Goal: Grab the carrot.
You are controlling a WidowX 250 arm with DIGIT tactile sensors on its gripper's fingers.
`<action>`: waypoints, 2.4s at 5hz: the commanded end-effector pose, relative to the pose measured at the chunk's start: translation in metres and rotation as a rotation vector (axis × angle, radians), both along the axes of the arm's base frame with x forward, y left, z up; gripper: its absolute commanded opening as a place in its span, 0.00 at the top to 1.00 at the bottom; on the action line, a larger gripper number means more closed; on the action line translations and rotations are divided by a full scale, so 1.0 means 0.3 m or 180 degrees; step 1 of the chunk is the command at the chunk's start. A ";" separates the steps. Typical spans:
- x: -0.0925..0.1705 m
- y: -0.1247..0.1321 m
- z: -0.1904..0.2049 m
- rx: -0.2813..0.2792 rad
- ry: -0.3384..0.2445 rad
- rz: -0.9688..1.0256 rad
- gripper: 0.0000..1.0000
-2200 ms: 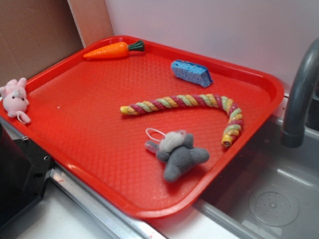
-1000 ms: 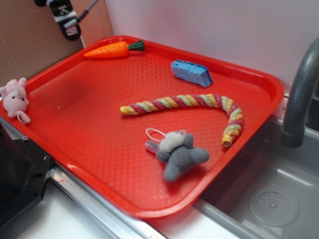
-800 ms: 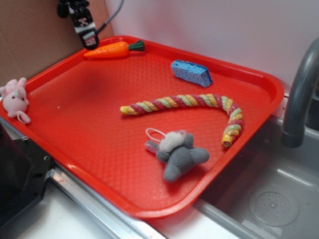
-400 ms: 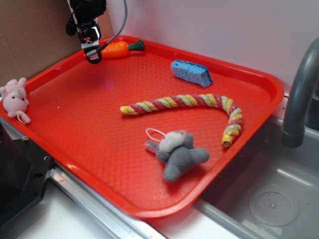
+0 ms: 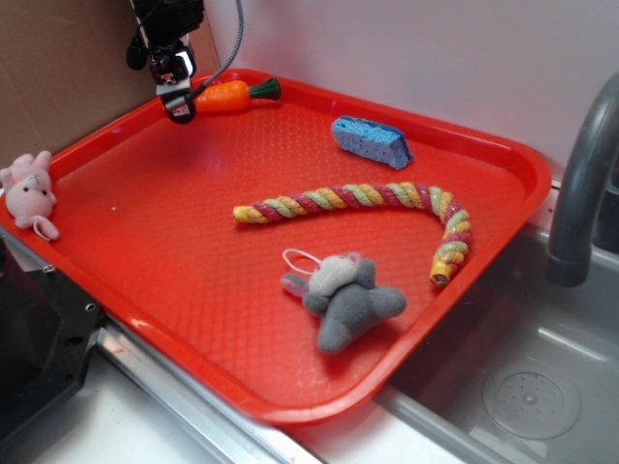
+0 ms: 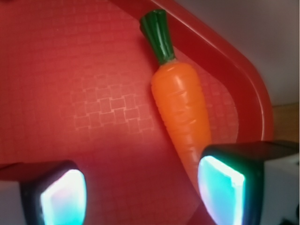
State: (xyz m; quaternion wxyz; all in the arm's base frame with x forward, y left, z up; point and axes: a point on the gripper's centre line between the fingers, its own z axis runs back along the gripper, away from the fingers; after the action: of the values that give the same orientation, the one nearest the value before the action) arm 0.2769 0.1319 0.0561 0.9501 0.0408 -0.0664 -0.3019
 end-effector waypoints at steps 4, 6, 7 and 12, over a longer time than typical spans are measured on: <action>0.130 0.039 -0.090 0.0231 -0.0046 -0.0026 0.00; 0.138 0.031 -0.123 0.0257 -0.0006 -0.0058 0.00; 0.135 0.022 -0.134 0.0279 0.0033 0.0007 0.41; 0.088 -0.069 0.122 0.0395 -0.0460 -0.0153 0.00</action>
State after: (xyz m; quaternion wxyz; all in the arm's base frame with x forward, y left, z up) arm 0.2906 0.1154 0.0719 0.9353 0.0964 -0.0901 -0.3285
